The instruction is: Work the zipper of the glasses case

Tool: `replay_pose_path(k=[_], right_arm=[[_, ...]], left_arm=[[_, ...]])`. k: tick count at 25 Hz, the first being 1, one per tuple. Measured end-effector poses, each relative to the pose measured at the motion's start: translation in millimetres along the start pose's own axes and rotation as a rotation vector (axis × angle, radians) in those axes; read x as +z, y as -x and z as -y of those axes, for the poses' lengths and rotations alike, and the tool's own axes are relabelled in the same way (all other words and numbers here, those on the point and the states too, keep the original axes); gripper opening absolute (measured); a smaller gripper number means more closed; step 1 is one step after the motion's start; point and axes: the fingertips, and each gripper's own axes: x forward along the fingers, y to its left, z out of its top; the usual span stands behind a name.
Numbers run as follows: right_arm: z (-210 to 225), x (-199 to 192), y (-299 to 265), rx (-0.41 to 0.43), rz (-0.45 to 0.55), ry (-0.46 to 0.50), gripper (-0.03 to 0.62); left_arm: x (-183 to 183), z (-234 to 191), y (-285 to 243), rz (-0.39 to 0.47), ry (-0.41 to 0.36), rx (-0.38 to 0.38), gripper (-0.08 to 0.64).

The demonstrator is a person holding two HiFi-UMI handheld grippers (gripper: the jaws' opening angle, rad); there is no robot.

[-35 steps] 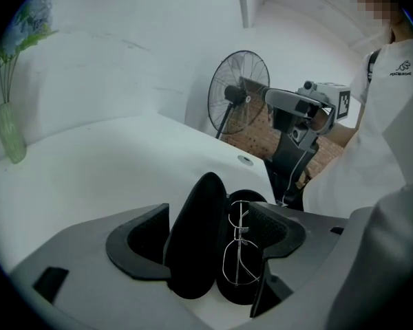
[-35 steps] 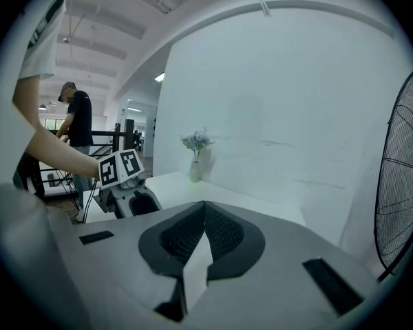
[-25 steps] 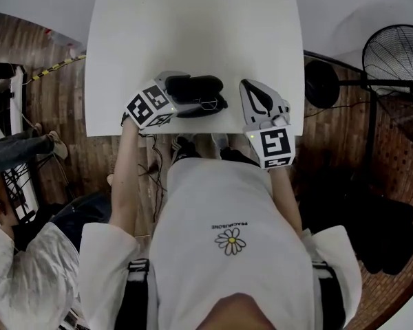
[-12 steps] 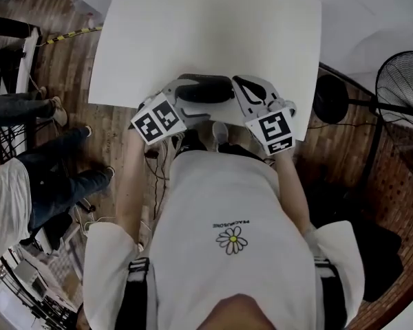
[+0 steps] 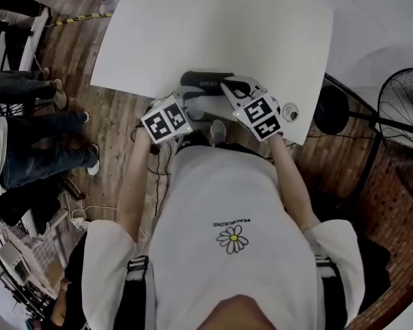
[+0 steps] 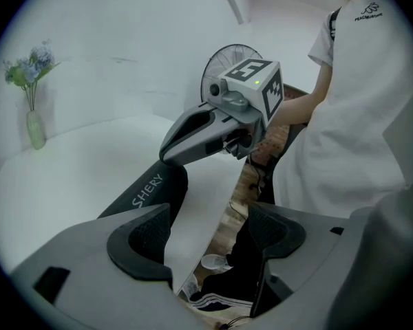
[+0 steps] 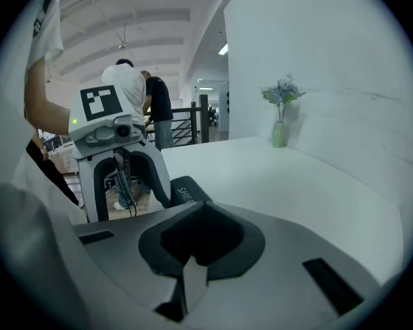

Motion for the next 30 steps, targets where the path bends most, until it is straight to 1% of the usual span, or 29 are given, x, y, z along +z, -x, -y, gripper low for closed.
replay_pose_path(k=[2, 5, 7, 8, 10, 11, 12, 13, 19, 21, 23, 26, 30], right_arm=[[-3, -6, -3, 0.006, -0.018, 0.017, 0.008], [-3, -8, -3, 0.013, -0.016, -0.008, 0.008], [-4, -9, -3, 0.019, -0.019, -0.019, 0.008], [-4, -9, -3, 0.021, -0.020, -0.018, 0.008], [-4, -8, -3, 0.019, -0.020, -0.019, 0.008], [-4, -8, -2, 0.015, -0.018, -0.022, 0.008], [-4, -7, -3, 0.011, -0.017, -0.026, 0.008], [-4, -7, -3, 0.007, -0.017, -0.029, 0.008], [-5, -8, -4, -0.015, -0.013, -0.039, 0.008], [-5, -7, -4, -0.025, -0.011, -0.043, 0.008], [-5, -7, -4, -0.033, -0.013, -0.046, 0.008], [-6, -7, -5, -0.042, -0.019, -0.054, 0.008], [-5, -7, -5, -0.053, -0.018, -0.071, 0.008]], left_arm=[[-3, 2, -4, -0.020, -0.001, 0.004, 0.350], [-2, 1, -3, -0.069, -0.022, 0.020, 0.350], [10, -12, 7, -0.087, -0.054, 0.078, 0.350], [17, -21, 13, -0.109, -0.093, 0.120, 0.350], [25, -40, 19, -0.196, -0.213, 0.184, 0.348], [25, -46, 19, -0.245, -0.269, 0.191, 0.348], [25, -51, 15, -0.284, -0.307, 0.184, 0.348], [25, -55, 10, -0.310, -0.326, 0.170, 0.348], [14, -60, -26, -0.430, -0.334, 0.141, 0.348], [11, -62, -31, -0.460, -0.355, 0.138, 0.347], [9, -67, -33, -0.481, -0.369, 0.144, 0.337], [4, -71, -37, -0.504, -0.363, 0.132, 0.333], [2, -71, -39, -0.505, -0.362, 0.111, 0.334]])
